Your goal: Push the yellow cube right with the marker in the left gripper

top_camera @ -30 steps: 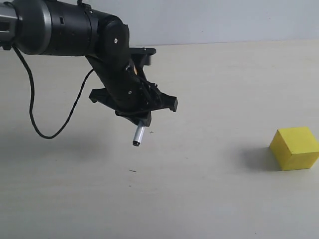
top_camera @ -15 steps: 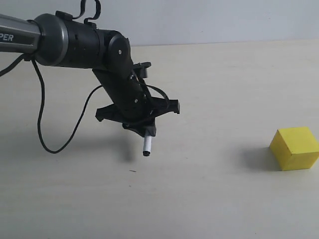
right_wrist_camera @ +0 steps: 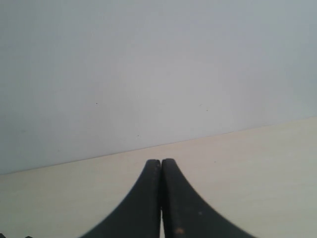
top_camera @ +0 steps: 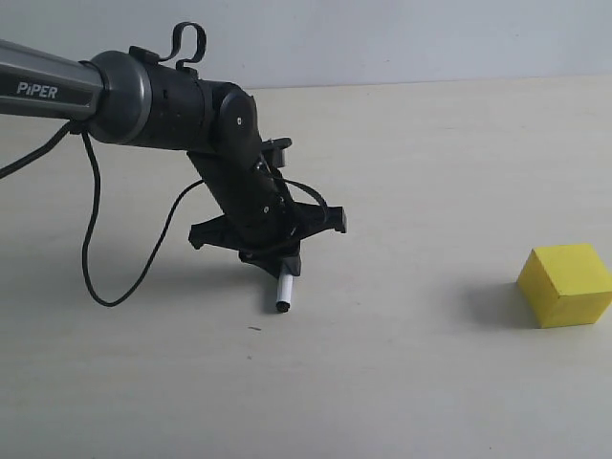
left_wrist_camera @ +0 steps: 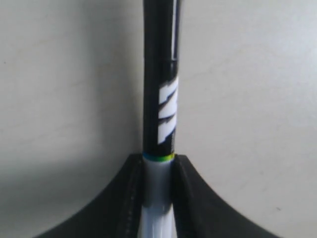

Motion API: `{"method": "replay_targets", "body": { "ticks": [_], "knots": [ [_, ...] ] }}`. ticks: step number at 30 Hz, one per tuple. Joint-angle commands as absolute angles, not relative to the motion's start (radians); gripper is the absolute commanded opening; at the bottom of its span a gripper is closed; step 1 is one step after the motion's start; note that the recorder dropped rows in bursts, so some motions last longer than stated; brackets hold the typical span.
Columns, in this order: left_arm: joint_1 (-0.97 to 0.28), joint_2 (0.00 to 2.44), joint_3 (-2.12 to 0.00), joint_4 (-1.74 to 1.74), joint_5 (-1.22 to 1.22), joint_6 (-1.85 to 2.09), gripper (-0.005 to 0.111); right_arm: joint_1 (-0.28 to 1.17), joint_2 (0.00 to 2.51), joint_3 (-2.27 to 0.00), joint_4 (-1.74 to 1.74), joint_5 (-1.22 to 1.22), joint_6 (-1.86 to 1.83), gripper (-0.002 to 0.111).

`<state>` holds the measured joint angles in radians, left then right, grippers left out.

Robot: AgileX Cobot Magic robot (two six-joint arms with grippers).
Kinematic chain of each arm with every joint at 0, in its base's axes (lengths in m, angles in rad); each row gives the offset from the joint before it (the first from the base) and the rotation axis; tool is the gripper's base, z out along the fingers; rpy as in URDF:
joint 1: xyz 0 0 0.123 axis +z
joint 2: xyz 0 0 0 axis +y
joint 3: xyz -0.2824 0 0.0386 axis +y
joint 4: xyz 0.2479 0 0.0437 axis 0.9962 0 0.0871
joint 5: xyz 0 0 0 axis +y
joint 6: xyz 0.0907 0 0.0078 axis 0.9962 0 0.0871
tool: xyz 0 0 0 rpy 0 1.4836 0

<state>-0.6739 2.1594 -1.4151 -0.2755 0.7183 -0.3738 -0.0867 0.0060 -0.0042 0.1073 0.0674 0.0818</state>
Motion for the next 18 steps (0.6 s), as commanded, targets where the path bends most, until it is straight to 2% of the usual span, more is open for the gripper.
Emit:
{"method": "replay_targets", "body": {
  "ticks": [1,5,7,18],
  "knots": [
    [-0.672,2.163,-1.421,-0.276,0.706,-0.378,0.016,-0.093,0.0,0.0,0.103,0.067,0.079,0.0],
    [-0.672,2.163,-1.421,-0.276,0.708,-0.374,0.042,-0.093,0.0,0.0,0.103,0.067,0.079,0.0],
    [-0.672,2.163,-1.421,-0.276,0.708,-0.374,0.05,-0.093,0.0,0.0,0.103,0.067,0.079,0.0],
    [-0.669,2.152,-1.441,-0.273,0.723,-0.358,0.051,-0.093,0.0,0.0,0.103,0.067,0.079,0.0]
  ]
}}
